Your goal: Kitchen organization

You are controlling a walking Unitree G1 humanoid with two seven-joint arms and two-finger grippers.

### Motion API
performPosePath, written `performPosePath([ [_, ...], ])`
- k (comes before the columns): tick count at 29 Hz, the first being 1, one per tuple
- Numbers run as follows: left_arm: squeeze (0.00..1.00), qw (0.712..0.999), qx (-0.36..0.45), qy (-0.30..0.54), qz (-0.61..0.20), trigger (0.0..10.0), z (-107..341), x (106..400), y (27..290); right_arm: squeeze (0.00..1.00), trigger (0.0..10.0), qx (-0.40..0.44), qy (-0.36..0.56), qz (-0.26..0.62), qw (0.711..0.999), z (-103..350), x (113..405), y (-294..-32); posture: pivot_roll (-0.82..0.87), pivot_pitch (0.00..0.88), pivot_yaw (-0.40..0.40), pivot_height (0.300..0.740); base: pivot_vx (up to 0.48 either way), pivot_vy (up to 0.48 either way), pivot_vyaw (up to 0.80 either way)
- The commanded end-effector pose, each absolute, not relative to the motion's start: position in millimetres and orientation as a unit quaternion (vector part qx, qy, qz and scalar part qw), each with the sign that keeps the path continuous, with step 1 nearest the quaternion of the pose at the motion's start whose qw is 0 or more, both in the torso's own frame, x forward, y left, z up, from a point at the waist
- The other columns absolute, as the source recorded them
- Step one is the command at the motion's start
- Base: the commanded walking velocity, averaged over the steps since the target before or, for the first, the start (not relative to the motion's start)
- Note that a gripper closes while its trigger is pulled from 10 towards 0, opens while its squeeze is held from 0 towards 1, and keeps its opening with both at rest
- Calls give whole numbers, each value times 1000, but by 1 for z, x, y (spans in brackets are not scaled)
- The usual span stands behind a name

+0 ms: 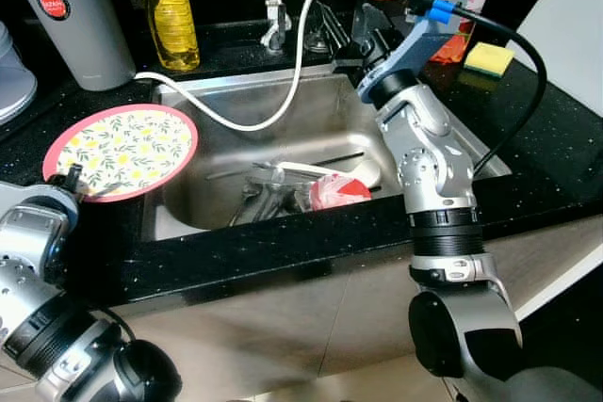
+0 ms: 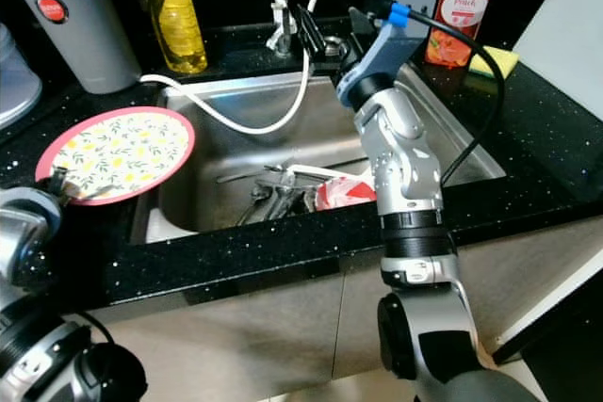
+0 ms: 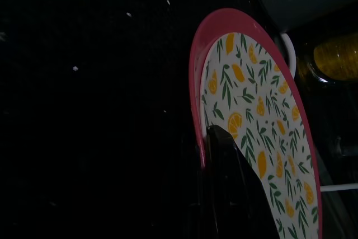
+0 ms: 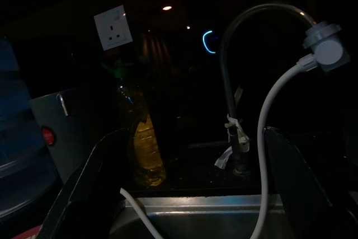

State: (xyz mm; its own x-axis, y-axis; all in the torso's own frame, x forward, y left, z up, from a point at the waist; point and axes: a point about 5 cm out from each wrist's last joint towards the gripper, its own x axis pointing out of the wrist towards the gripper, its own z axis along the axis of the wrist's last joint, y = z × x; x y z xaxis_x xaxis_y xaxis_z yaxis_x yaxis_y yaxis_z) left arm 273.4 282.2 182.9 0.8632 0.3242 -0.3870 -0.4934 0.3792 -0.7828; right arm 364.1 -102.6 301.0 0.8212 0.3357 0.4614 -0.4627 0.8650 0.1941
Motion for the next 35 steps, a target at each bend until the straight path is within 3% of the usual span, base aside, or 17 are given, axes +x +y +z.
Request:
performPosePath([
  [1,0,799,-503,169,282,0,148,270,276,0,10000,149,-217,209,942,304,364,-104,156,0,36,740,0,0,0],
  [5,0,797,-510,161,281,0,149,270,276,0,10000,148,-217,210,942,304,364,-104,157,0,35,740,0,0,0],
  [7,0,818,-511,110,239,0,165,276,276,0,10000,148,-217,210,942,304,364,-103,155,0,35,740,0,0,0],
  [8,0,828,-509,89,217,3137,173,278,275,0,10000,148,-217,210,942,304,364,-103,155,0,35,740,0,0,0],
  [10,0,828,-509,89,217,3137,173,278,275,0,10000,148,-217,210,942,304,364,-103,155,0,35,740,0,0,0],
  [11,0,844,-504,46,177,10000,189,282,273,0,10000,148,-218,210,942,304,364,-103,154,0,34,740,0,0,0],
  [12,0,844,-504,46,177,10000,189,282,273,0,10000,148,-218,210,942,304,364,-103,154,0,34,740,0,0,0],
  [14,0,878,-474,-53,46,10000,237,291,256,0,10000,148,-218,209,942,305,364,-103,151,0,34,740,0,0,0],
  [16,0,889,-442,-109,-58,10000,270,295,237,0,10000,148,-219,208,942,305,364,-103,146,0,37,740,0,0,0],
  [20,0,888,-431,-122,-101,10000,282,298,227,0,10000,148,-220,206,942,305,364,-103,142,0,40,740,0,0,0],
  [24,0,906,-397,-85,-117,10000,279,310,210,0,10000,148,-221,201,943,305,364,-105,131,0,46,740,0,0,0],
  [28,0,947,-315,22,-63,10000,244,340,185,0,10000,148,-225,190,944,305,363,-110,123,0,52,740,0,0,0],
  [35,0,961,-262,77,-43,10000,222,348,170,0,10000,147,-227,185,945,306,363,-112,111,0,63,740,0,0,0],
])
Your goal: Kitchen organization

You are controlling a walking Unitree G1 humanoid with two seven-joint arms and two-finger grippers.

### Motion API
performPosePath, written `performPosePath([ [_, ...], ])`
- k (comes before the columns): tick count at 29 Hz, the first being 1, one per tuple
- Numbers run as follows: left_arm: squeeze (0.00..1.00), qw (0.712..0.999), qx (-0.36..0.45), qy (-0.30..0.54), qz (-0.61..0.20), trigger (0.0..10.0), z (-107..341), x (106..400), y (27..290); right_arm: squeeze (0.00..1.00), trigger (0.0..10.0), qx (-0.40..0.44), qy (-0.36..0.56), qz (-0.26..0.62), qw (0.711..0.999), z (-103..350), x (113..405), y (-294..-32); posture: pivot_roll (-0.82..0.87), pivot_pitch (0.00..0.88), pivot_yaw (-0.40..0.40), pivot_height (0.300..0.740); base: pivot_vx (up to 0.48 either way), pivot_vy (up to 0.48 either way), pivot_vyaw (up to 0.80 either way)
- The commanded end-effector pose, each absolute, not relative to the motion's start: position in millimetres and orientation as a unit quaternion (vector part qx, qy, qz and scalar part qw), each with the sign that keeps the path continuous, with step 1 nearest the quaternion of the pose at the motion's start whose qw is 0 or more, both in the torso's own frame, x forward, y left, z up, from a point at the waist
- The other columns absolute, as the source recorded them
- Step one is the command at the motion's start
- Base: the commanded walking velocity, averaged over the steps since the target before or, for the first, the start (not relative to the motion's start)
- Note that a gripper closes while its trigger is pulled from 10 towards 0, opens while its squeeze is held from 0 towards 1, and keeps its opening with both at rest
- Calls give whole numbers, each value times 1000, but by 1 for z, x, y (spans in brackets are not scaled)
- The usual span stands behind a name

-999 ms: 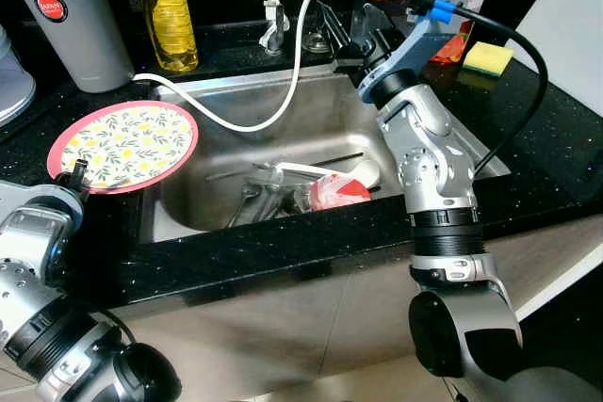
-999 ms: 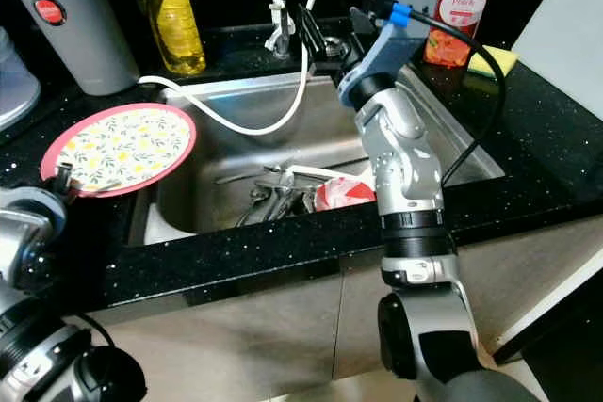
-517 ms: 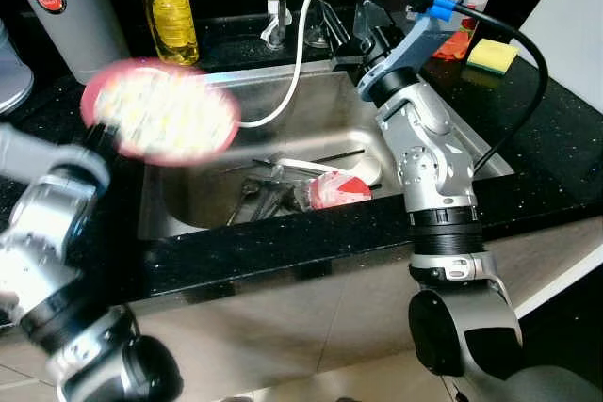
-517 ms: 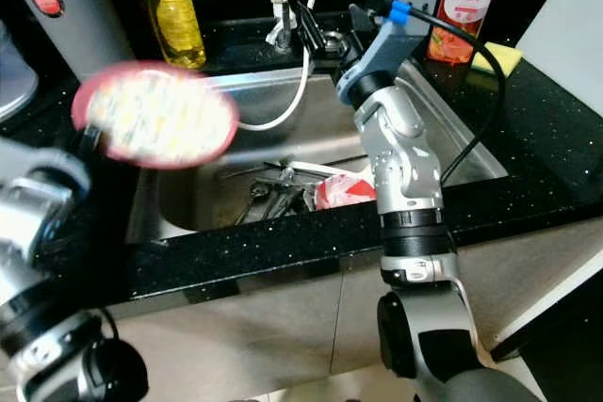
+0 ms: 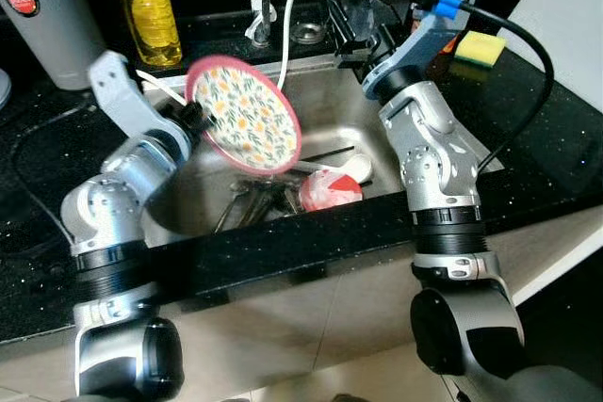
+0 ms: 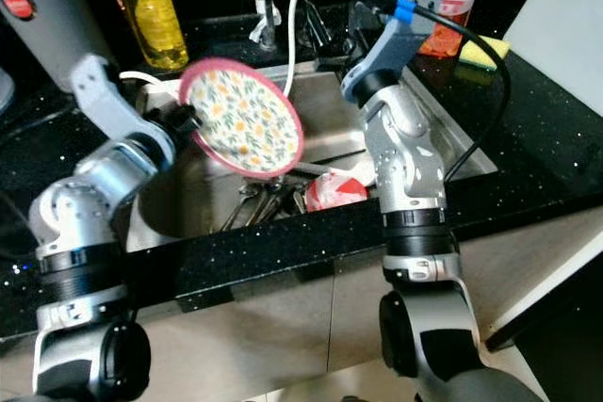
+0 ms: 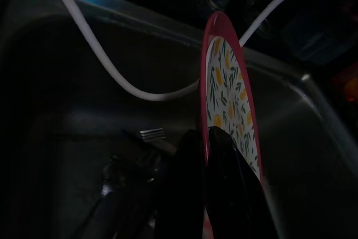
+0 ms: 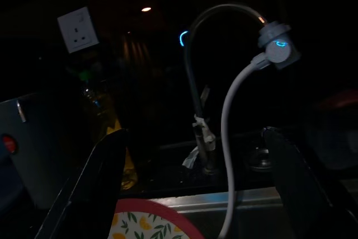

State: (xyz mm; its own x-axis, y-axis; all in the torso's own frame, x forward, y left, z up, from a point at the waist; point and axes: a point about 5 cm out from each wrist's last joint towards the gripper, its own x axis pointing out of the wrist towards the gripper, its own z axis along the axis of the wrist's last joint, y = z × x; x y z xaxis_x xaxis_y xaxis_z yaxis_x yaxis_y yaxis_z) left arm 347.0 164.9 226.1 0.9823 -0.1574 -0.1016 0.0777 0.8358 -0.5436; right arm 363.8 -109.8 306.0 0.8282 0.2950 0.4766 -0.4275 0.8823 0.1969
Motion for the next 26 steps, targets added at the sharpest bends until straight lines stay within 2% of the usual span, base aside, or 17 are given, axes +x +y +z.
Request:
performPosePath([
  [1,0,965,-241,94,-40,10000,213,349,164,0,10000,147,-227,183,945,305,362,-112,110,0,65,740,0,0,0],
  [8,0,969,-199,143,-33,10000,185,347,150,0,10000,151,-223,181,946,302,361,-111,108,0,66,740,0,0,0],
  [9,769,970,-201,136,-30,10000,181,346,147,0,10000,151,-223,183,945,301,361,-109,108,0,66,740,0,0,0],
  [10,769,970,-201,136,-30,10000,181,346,147,0,10000,151,-223,183,945,301,361,-109,108,0,66,740,0,0,0],
  [11,1000,972,-211,99,-37,10000,188,345,143,0,10000,153,-223,184,945,302,361,-109,116,0,64,740,0,0,0],
  [12,1000,971,-229,42,-51,10000,202,342,141,0,10000,156,-222,182,945,301,362,-109,125,0,56,740,0,0,0],
  [13,1000,971,-229,42,-51,10000,202,342,141,0,10000,156,-222,182,945,301,362,-109,125,0,56,740,0,0,0],
  [15,1000,964,-255,-32,-66,10000,223,335,142,0,10000,161,-218,181,945,300,362,-108,131,0,48,740,0,0,0],
  [16,761,965,-249,-51,-57,10000,228,331,147,0,10000,162,-213,187,945,297,362,-104,140,0,44,740,0,0,0],
  [17,0,972,-221,-71,-21,10000,230,327,156,0,10000,161,-204,203,944,292,360,-94,145,0,43,740,0,0,0],
  [20,0,980,-179,-91,-5,10000,231,322,159,0,10000,163,-198,217,942,287,356,-86,152,0,42,740,0,0,0],
  [21,0,986,-132,-102,1,10000,232,319,158,0,10000,164,-194,221,942,283,354,-82,172,0,29,740,0,0,0],
  [23,0,986,-132,-102,1,10000,232,319,158,0,10000,164,-194,221,942,283,354,-82,172,0,29,740,0,0,0],
  [26,0,991,4,-133,-12,10000,234,304,140,0,10000,149,-177,233,944,270,348,-59,181,0,27,740,0,0,0],
])
